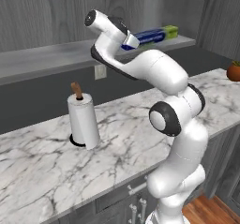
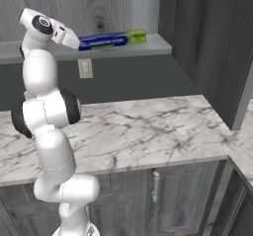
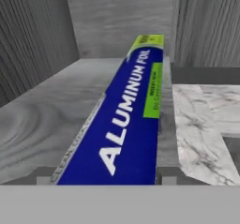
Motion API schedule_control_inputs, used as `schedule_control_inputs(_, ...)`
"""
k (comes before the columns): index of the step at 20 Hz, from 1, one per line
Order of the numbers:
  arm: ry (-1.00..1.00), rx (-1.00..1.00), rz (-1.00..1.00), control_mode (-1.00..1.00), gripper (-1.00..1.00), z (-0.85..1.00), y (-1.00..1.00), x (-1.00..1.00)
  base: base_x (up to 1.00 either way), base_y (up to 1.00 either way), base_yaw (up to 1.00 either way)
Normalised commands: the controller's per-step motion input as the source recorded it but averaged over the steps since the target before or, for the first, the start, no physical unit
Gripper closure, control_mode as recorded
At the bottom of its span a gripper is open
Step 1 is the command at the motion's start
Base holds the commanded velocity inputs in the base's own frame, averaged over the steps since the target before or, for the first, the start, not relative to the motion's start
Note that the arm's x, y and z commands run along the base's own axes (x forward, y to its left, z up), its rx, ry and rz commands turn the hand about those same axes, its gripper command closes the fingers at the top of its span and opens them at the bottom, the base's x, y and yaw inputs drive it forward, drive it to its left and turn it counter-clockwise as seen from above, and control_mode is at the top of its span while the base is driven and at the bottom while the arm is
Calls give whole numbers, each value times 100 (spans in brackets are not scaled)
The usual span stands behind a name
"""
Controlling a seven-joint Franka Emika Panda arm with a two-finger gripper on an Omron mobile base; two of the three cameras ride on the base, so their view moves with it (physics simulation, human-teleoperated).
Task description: Retrieve the tupperware and aluminum foil from the cabinet and place them on the dining counter near the plate with garlic and kebab skewer to prepare for storing leftovers.
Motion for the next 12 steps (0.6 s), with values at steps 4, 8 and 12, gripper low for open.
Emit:
schedule_control_inputs(4, -12, -2, 26, -100, 100, 23, -31, -100, 0, 0, 0)
schedule_control_inputs(8, -1, 0, 19, -100, 100, 61, -53, -100, 0, 0, 0)
schedule_control_inputs(12, 7, 0, 25, -100, 100, 4, -20, -100, 0, 0, 0)
